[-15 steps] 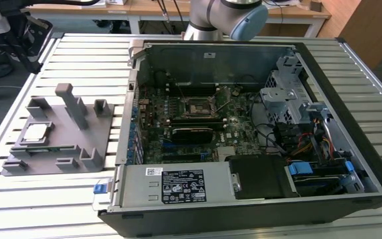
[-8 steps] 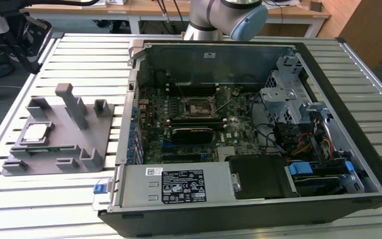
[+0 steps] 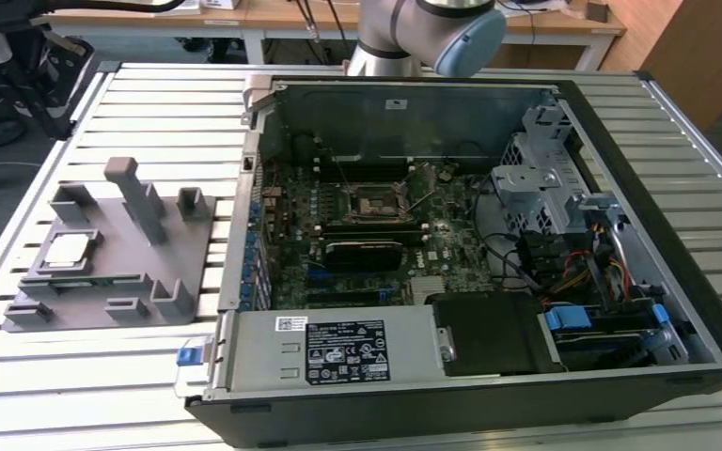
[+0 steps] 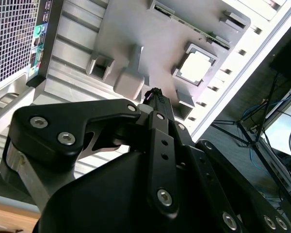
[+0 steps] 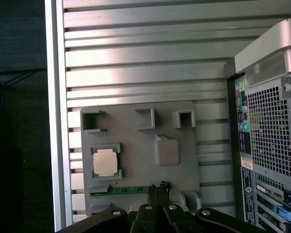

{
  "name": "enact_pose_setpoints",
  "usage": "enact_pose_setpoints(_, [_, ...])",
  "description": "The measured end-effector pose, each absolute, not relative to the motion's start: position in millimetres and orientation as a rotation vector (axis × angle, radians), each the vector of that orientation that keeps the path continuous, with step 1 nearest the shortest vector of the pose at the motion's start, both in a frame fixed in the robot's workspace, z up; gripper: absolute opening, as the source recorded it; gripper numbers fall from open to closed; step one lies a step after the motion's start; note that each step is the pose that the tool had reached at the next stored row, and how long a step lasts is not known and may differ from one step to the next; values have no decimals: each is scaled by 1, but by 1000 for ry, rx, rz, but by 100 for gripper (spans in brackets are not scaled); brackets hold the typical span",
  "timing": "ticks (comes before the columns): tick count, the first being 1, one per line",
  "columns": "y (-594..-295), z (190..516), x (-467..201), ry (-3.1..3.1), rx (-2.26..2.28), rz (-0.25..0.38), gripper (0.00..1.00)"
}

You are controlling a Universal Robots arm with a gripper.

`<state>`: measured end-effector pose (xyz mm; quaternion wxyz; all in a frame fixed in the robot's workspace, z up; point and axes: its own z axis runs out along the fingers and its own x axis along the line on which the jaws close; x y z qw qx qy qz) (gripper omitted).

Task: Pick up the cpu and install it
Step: 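Reach for the cpu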

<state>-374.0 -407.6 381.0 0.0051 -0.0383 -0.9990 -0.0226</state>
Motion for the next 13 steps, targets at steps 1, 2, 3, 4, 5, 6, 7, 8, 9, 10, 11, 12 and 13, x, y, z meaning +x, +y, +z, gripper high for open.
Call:
enact_pose_setpoints(1, [-408, 381, -375, -3128, -120, -71, 11])
enact_pose_setpoints(2, [-408, 380, -377, -3128, -120, -71, 11])
enact_pose_setpoints(3, [-408, 380, -378, -3128, -120, -71, 11])
enact_pose_setpoints(4, [-409, 379, -380, -3128, -120, -71, 11])
enact_pose_setpoints(5, [-409, 379, -383, -3128, -120, -71, 11])
enact_pose_setpoints(6, [-409, 378, -387, -3128, -120, -71, 11])
enact_pose_setpoints(7, [-409, 378, -390, -3128, -120, -71, 11])
enact_pose_setpoints(8, [-409, 378, -393, -3128, -120, -71, 11])
enact_pose_setpoints(9, [-409, 378, -397, -3128, -120, -71, 11])
enact_pose_setpoints(10, [-409, 377, -400, -3128, -120, -71, 11])
enact_pose_setpoints(11, [-409, 377, -403, -3128, -120, -71, 11])
enact_pose_setpoints(12, [-409, 377, -406, -3128, -120, -71, 11])
enact_pose_setpoints(13, [-409, 377, -409, -3128, -120, -71, 11])
